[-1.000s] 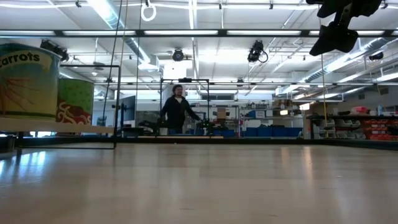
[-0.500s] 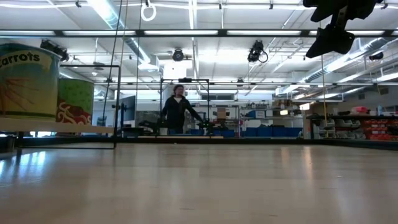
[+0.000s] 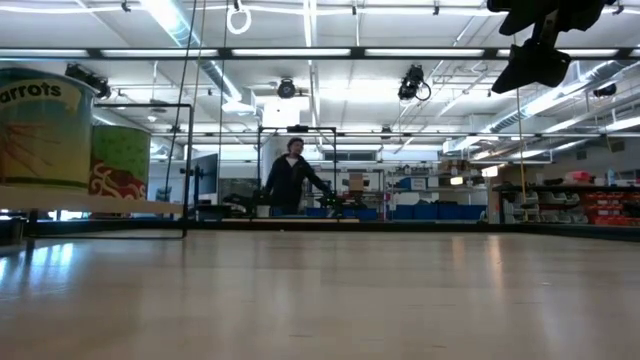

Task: Pick and place cans onto a shelf
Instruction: Put the blue can on the shelf

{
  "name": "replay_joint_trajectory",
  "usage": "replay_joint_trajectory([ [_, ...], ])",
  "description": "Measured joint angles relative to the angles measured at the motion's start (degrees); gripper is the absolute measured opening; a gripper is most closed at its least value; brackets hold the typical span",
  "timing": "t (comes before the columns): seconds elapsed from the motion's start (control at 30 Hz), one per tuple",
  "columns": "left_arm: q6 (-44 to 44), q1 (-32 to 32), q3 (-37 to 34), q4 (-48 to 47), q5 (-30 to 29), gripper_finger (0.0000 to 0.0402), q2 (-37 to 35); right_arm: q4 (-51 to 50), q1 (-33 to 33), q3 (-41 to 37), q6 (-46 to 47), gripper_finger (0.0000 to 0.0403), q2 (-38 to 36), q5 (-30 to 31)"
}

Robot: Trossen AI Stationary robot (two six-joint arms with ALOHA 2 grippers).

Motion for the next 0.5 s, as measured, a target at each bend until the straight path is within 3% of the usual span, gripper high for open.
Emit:
replay_joint_trajectory([
  [0.2,0.8,0.0,0.0,1.4,4.0,0.0108,-0.4,0.0,0.1,0.0,0.4,0.0352,0.0,-0.1],
  [0.5,0.9,2.9,1.2,-1.9,-2.5,0.0108,-3.1,0.0,0.1,0.0,0.6,0.0352,0.0,-0.5],
])
